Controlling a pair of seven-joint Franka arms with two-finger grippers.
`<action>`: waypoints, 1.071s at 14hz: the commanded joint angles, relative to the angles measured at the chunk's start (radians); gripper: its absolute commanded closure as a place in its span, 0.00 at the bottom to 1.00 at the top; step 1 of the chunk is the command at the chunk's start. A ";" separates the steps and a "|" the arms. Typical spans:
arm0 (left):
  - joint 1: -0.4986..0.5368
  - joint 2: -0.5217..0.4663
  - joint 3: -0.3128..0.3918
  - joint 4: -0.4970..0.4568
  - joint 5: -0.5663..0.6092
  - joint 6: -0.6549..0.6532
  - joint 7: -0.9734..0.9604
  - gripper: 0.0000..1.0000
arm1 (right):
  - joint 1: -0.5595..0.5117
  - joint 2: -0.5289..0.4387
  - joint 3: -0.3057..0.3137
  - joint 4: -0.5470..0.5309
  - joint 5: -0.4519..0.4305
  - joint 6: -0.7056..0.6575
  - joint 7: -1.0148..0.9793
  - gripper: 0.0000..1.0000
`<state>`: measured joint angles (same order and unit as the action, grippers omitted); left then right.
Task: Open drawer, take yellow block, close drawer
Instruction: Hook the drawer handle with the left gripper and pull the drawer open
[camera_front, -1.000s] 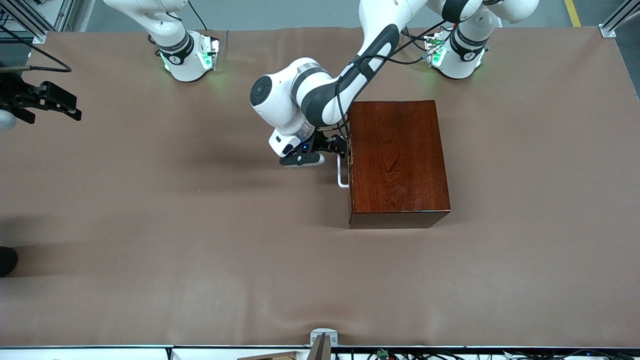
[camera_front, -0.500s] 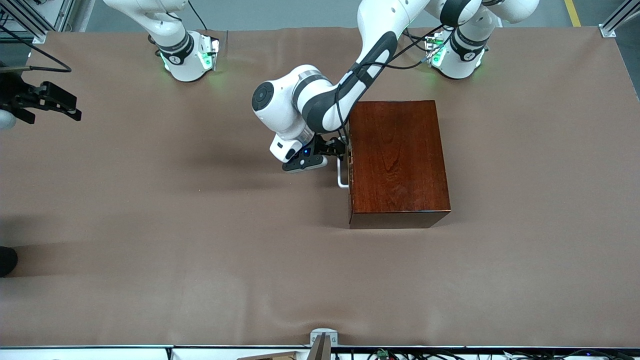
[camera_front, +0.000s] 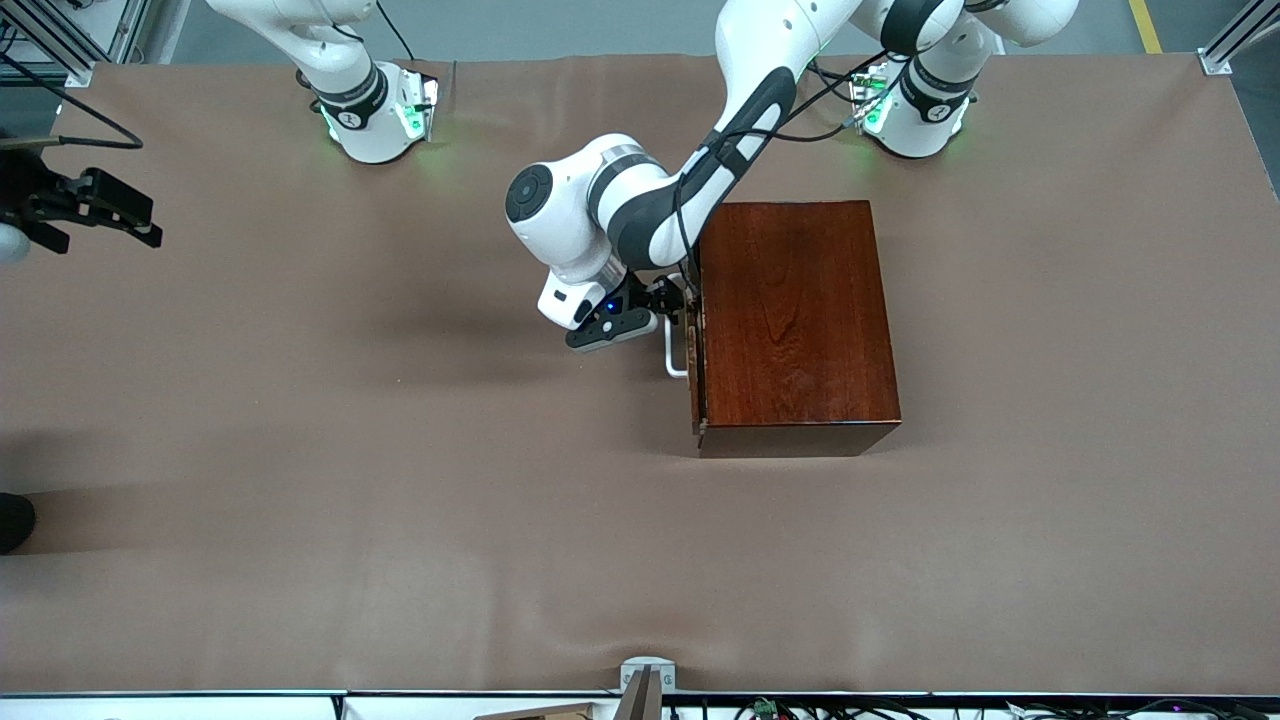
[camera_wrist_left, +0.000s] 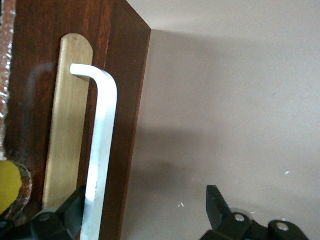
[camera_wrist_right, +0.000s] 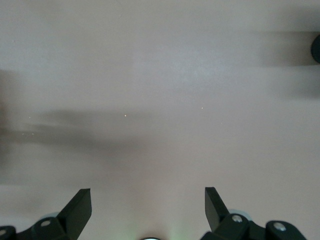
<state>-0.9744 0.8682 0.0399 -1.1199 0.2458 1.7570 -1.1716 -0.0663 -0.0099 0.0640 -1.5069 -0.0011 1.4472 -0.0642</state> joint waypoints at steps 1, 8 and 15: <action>-0.009 0.037 -0.015 0.040 -0.030 0.102 -0.080 0.00 | -0.016 0.008 0.013 0.007 -0.019 0.006 -0.002 0.00; -0.012 0.038 -0.020 0.043 -0.082 0.235 -0.172 0.00 | -0.033 0.028 0.011 0.001 -0.019 0.004 0.003 0.00; -0.017 0.052 -0.031 0.045 -0.100 0.404 -0.276 0.00 | -0.035 0.034 0.011 -0.001 -0.019 0.001 0.003 0.00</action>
<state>-0.9824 0.8692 0.0193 -1.1156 0.1733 2.0629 -1.4113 -0.0828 0.0230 0.0578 -1.5097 -0.0025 1.4493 -0.0637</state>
